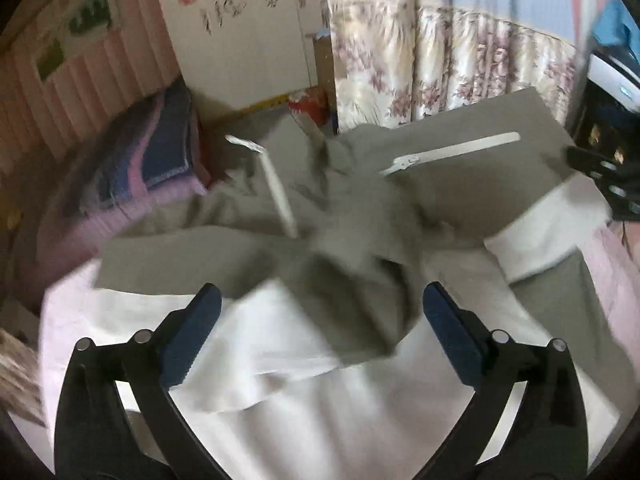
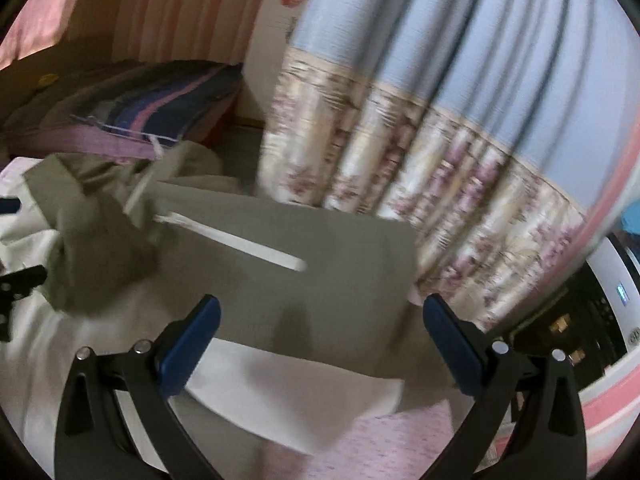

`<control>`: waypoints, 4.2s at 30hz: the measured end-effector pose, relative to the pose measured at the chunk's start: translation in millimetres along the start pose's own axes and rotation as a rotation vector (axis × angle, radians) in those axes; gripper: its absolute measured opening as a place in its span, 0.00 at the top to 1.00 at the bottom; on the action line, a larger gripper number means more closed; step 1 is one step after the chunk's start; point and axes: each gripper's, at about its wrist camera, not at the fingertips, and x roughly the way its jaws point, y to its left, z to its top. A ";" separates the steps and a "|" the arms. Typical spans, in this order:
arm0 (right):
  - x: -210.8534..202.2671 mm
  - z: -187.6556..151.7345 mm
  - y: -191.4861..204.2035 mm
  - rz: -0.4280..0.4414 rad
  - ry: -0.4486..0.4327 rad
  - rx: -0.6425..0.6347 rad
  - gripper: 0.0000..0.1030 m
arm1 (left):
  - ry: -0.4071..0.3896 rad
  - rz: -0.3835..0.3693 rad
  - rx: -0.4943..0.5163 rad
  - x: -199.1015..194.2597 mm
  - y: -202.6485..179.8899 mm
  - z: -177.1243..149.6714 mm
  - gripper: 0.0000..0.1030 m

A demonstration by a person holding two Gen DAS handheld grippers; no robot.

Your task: Fold large clothes

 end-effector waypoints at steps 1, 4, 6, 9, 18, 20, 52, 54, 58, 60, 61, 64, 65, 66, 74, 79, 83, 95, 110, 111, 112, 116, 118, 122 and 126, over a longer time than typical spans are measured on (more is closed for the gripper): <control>-2.0 4.5 11.6 0.024 -0.009 -0.013 0.02 | -0.010 0.011 0.010 -7.2 8.3 0.7 0.03; -2.0 12.8 43.9 0.110 -0.004 -0.036 0.02 | -0.036 0.145 0.015 -25.2 50.3 1.7 0.03; 4.1 16.2 64.0 0.171 0.021 -0.042 0.02 | -0.026 0.257 -0.032 -18.1 91.5 -4.2 0.03; 18.7 17.7 89.0 0.233 0.086 -0.018 0.02 | 0.015 0.331 -0.139 7.9 144.7 -11.0 0.03; 41.9 -42.8 91.8 0.377 0.340 0.133 0.27 | 0.111 0.275 -0.305 59.6 202.5 -43.3 0.03; 58.1 -54.9 102.7 0.487 0.415 0.166 0.69 | 0.115 0.243 -0.334 69.0 203.6 -42.8 0.03; 99.2 -30.5 63.9 0.244 0.305 0.043 0.77 | 0.291 0.157 -0.406 143.0 178.4 -11.3 0.35; 97.9 -36.7 55.8 0.270 0.308 0.102 0.76 | 0.248 0.134 -0.437 137.5 186.4 -21.1 0.51; 98.4 -31.5 51.0 0.331 0.287 0.127 0.75 | 0.136 0.198 -0.530 113.9 206.4 -45.4 0.91; 103.7 -22.9 64.7 0.338 0.271 0.090 0.75 | 0.104 0.231 -0.555 110.3 211.9 -56.6 0.93; 99.1 -18.8 78.5 0.302 0.256 0.035 0.76 | 0.101 0.236 -0.559 110.8 212.9 -61.4 0.93; 92.7 -12.9 96.4 0.209 0.223 -0.050 0.79 | 0.092 0.273 -0.515 107.4 204.2 -63.0 0.94; 94.0 -12.9 96.5 0.192 0.234 -0.058 0.79 | 0.106 0.291 -0.481 107.4 199.2 -61.7 0.93; 100.1 -14.4 94.9 0.183 0.270 -0.064 0.76 | 0.114 0.299 -0.468 108.4 195.6 -59.8 0.92; 35.4 1.4 -21.5 0.311 0.185 0.210 0.29 | 0.103 0.376 -0.323 73.0 186.4 -38.8 0.10; 2.8 -17.7 -145.6 0.094 0.135 0.425 0.19 | 0.086 0.310 -0.287 41.7 172.5 -19.2 0.03; 34.0 -80.2 -216.6 0.122 0.222 0.708 0.19 | 0.102 0.213 -0.303 29.7 161.5 -11.9 0.03; 70.2 -96.2 -218.0 0.070 0.276 0.609 0.19 | 0.149 0.185 -0.335 37.6 148.7 -8.7 0.03; 125.4 -191.4 -246.3 0.392 0.244 1.085 0.78 | 0.181 0.166 -0.351 38.4 142.8 -11.5 0.03; 115.6 -180.7 -246.1 0.341 0.224 1.037 0.79 | 0.177 0.176 -0.338 36.4 140.7 -11.0 0.03; 108.1 -175.0 -249.5 0.303 0.207 1.012 0.81 | 0.174 0.184 -0.329 35.1 139.7 -10.7 0.03; 44.4 -125.0 -282.8 -0.241 0.118 0.708 0.83 | 0.160 0.230 -0.300 28.4 143.3 -9.0 0.03; 15.5 -105.9 -309.1 -0.401 0.106 0.643 0.83 | 0.157 0.228 -0.307 27.7 149.2 -9.7 0.03; -18.9 -70.2 -328.6 -0.369 0.041 0.664 0.83 | 0.154 0.236 -0.326 32.3 160.9 -13.7 0.03; -44.2 -24.8 -283.2 -0.294 -0.071 0.597 0.84 | 0.161 0.200 -0.370 39.7 168.7 -19.3 0.03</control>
